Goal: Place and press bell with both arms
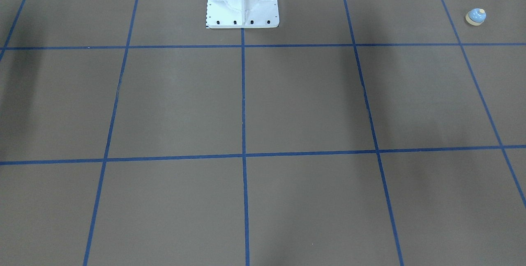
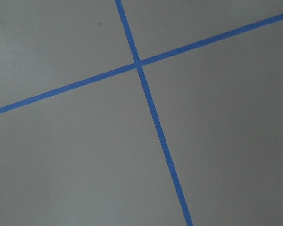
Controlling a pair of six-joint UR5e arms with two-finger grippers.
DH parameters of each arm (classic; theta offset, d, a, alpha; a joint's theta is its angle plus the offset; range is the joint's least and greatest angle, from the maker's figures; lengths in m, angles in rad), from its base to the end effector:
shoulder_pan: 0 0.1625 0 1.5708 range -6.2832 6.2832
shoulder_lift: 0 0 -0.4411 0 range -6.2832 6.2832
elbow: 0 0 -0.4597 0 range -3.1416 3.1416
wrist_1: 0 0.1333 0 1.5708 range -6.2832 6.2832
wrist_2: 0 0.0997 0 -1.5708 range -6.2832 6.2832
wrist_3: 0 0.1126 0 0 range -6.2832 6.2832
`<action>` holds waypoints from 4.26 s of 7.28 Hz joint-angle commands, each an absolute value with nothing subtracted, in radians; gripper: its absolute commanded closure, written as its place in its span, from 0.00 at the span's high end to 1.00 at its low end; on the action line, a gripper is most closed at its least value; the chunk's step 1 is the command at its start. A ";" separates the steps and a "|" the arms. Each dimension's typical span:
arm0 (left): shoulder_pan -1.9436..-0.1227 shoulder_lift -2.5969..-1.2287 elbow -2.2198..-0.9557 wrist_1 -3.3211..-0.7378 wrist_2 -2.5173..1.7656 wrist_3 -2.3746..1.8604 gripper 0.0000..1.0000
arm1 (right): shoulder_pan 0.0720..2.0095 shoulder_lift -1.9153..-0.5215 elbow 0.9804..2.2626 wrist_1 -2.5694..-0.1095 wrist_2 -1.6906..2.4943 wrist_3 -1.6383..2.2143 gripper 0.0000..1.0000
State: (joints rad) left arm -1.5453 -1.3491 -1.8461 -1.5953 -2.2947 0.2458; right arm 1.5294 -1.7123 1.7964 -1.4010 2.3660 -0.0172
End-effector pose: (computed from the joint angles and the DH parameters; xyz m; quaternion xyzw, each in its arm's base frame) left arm -0.0468 -0.4694 0.6445 0.0752 0.3477 0.1401 0.9240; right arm 0.0317 -0.5139 0.6118 0.1121 -0.3855 -0.0758 0.9127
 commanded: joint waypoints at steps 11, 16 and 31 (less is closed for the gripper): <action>-1.063 -0.965 -1.636 -2.052 -2.299 -0.049 1.00 | 1.505 -1.700 1.807 -1.399 2.421 -0.020 1.00; -0.962 -1.011 -1.555 -2.108 -2.310 -0.083 1.00 | 1.494 -1.698 1.818 -1.399 2.425 -0.015 1.00; -0.831 -1.011 -1.514 -2.103 -2.378 -0.164 0.87 | 1.471 -1.697 1.818 -1.399 2.424 -0.014 1.00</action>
State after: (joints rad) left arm -0.8423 -1.0109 -1.5141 -2.1031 -2.3745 -0.1579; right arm 1.4727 -1.6966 1.8183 -1.3990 2.4237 -0.0140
